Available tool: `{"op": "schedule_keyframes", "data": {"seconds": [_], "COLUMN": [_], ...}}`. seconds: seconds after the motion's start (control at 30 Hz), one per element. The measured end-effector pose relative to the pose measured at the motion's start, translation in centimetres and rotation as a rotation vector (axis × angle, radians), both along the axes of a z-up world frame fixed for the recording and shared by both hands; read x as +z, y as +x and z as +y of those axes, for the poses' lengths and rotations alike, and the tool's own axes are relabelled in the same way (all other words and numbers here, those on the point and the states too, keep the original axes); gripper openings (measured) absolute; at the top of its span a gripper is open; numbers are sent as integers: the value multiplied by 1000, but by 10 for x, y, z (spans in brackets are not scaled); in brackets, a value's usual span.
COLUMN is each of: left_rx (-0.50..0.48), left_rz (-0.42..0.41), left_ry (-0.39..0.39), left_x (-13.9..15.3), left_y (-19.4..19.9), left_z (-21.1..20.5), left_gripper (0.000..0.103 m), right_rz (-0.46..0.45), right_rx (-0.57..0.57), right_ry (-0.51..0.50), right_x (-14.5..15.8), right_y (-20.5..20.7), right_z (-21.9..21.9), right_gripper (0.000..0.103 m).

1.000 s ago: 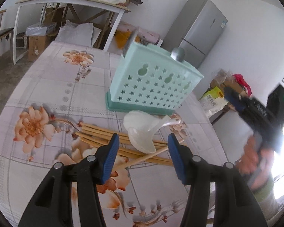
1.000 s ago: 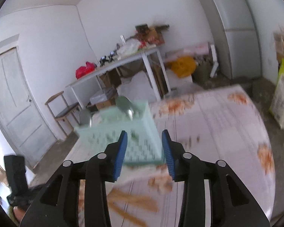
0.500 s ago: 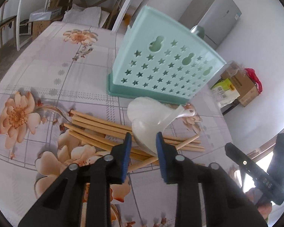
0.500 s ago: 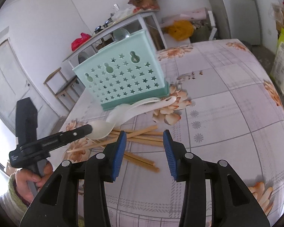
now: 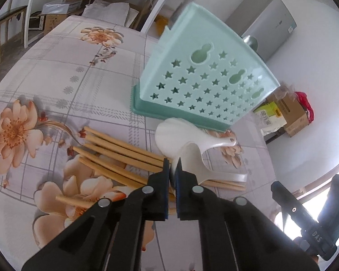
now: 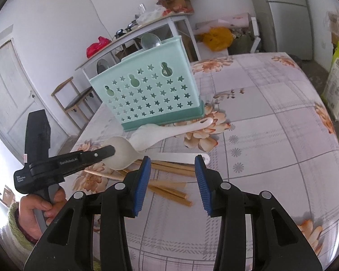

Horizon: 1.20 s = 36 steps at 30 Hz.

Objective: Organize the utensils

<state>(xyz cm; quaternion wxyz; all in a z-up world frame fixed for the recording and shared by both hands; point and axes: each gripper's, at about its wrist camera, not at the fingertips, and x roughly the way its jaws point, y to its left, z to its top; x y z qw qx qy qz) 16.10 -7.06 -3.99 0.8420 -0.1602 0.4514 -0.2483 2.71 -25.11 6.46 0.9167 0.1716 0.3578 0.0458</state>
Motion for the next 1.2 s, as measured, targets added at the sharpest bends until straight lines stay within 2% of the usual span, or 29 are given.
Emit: {"op": "schedule_keyframes", "data": {"seconds": [0.2, 0.37, 0.57, 0.7, 0.97, 1.07, 1.13, 1.2], "left_rx": [39, 103, 191, 224, 228, 223, 222, 220], "left_rz": [-63, -156, -210, -217, -199, -190, -184, -179], "left_ry": [-43, -5, 30, 37, 34, 31, 29, 27], "left_x": [26, 50, 64, 66, 54, 49, 46, 44], "left_y": [-7, -16, -21, -22, -15, -12, -11, -10], "left_z": [24, 58, 101, 119, 133, 135, 137, 138], "left_gripper": [3, 3, 3, 3, 4, 4, 4, 4], "right_rz": [-60, -115, -48, 33, 166, 199, 210, 232], "right_rx": [24, 169, 381, 545, 778, 822, 838, 864], "right_ry": [-110, -268, -467, -588, -626, -641, -623, -591], "right_x": [18, 31, 13, -5, -29, -35, -35, -36], "right_y": [4, 25, 67, 92, 133, 147, 155, 163], "right_z": [2, 13, 32, 45, 57, 61, 60, 60], "right_gripper": [39, 39, 39, 39, 39, 42, 47, 47]}}
